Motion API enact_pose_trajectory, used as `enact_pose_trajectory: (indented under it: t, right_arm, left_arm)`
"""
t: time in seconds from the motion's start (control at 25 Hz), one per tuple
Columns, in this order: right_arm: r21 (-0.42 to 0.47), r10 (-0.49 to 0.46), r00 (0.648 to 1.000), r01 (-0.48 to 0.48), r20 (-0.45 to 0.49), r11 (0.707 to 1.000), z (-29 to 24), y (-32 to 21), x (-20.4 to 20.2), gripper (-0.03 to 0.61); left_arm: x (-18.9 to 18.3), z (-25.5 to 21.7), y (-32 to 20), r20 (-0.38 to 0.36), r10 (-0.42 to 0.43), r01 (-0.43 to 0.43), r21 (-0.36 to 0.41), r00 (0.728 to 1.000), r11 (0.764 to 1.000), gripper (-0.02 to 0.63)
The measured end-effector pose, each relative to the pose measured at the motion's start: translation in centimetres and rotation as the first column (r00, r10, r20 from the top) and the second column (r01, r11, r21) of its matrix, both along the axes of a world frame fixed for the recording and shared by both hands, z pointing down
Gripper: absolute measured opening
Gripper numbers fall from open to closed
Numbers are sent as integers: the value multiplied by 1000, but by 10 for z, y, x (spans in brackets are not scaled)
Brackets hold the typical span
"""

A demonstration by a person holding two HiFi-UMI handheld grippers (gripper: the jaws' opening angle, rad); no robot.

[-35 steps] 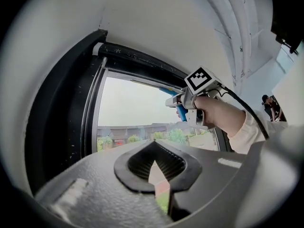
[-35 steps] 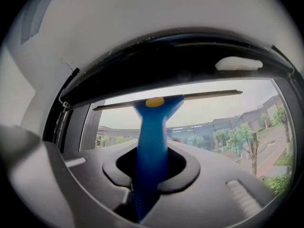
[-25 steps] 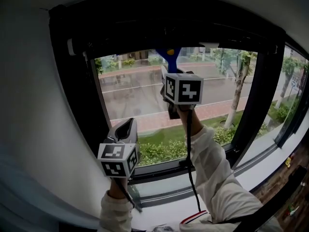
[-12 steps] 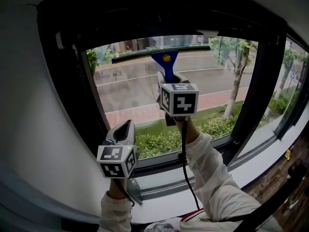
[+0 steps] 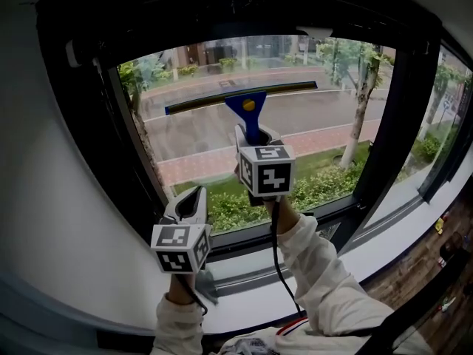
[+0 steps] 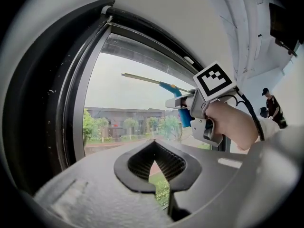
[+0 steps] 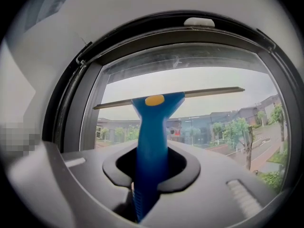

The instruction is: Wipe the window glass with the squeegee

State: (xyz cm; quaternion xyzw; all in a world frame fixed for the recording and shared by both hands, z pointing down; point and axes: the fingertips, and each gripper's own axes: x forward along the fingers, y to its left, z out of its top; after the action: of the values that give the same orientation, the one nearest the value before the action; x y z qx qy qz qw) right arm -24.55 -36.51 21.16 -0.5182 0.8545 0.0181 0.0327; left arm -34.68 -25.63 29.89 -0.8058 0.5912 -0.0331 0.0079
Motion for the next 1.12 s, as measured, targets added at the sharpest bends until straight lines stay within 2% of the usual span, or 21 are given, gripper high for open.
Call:
enact_pose_trajectory:
  t: [0.52,1.12]
  right_arm:
    - [-112,-19,1000,17,-17,994,84,3,0,86]
    - [-259,-38,997,20,-65,966,174,7,5,84]
  left_arm:
    - [5,31,-5,17,5,-4,-67,1000,998,3]
    - [11,79,-14,18,18,-15,-148,1000,989,3]
